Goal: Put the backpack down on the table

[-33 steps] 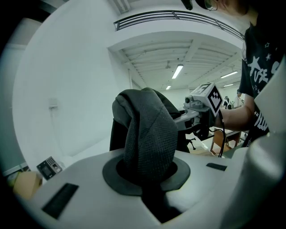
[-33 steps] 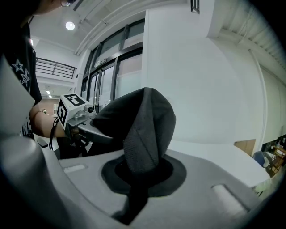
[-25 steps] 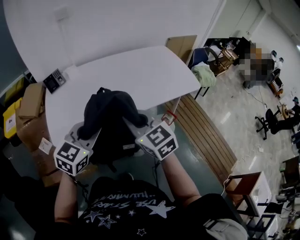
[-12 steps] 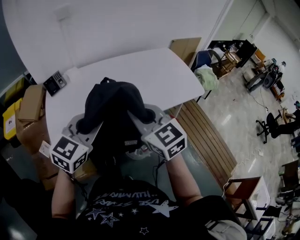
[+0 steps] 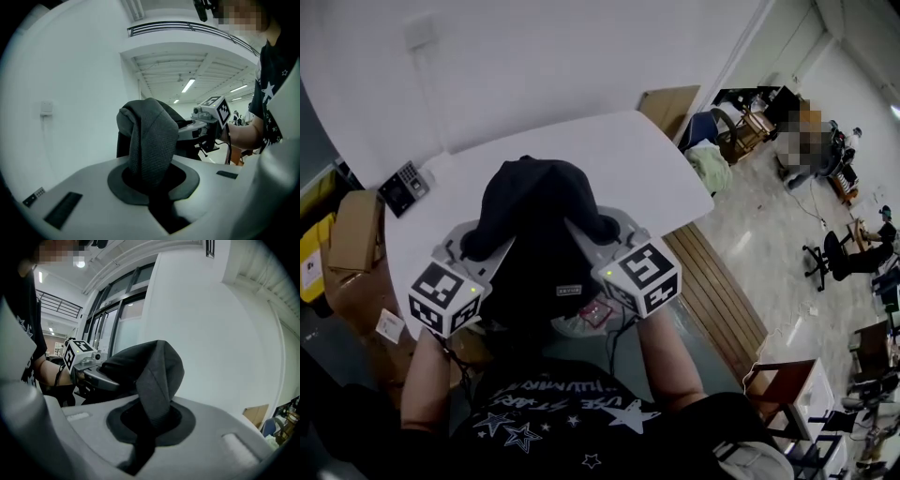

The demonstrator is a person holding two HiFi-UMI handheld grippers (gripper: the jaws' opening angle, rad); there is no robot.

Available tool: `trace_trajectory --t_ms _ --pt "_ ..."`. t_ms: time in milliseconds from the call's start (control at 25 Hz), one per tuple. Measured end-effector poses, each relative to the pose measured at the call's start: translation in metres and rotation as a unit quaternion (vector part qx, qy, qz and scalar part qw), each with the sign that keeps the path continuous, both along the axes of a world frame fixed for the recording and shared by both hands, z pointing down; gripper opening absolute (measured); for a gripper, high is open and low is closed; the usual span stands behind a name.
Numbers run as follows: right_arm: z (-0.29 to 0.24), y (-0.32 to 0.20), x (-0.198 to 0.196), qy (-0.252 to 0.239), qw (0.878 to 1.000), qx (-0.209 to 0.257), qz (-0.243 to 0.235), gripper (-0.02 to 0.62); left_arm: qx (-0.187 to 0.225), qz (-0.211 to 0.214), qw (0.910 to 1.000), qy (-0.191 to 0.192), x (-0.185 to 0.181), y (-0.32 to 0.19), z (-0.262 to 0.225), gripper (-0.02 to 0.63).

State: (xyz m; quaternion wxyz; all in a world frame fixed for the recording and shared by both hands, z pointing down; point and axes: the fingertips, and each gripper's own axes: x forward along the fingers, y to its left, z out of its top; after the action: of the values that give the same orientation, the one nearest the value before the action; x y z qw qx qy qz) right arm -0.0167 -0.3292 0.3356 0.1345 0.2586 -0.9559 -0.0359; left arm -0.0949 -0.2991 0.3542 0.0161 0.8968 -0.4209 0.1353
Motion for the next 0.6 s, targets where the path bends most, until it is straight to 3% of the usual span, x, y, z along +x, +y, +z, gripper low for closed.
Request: trace_trajectory --t_ms 240,600 --pt "-0.006 -0.037 -0.020 0.000 1.000 0.004 0.016 0.020 -0.005 0.030 0.9994 0.016 -0.021 -0.040 -0.004 0.051" --pt "-0.017 -0.088 -0.041 -0.023 0.998 0.024 0.052 0.020 0.039 0.051 0.9979 0.009 -0.046 -0.099 -0.014 0.051"
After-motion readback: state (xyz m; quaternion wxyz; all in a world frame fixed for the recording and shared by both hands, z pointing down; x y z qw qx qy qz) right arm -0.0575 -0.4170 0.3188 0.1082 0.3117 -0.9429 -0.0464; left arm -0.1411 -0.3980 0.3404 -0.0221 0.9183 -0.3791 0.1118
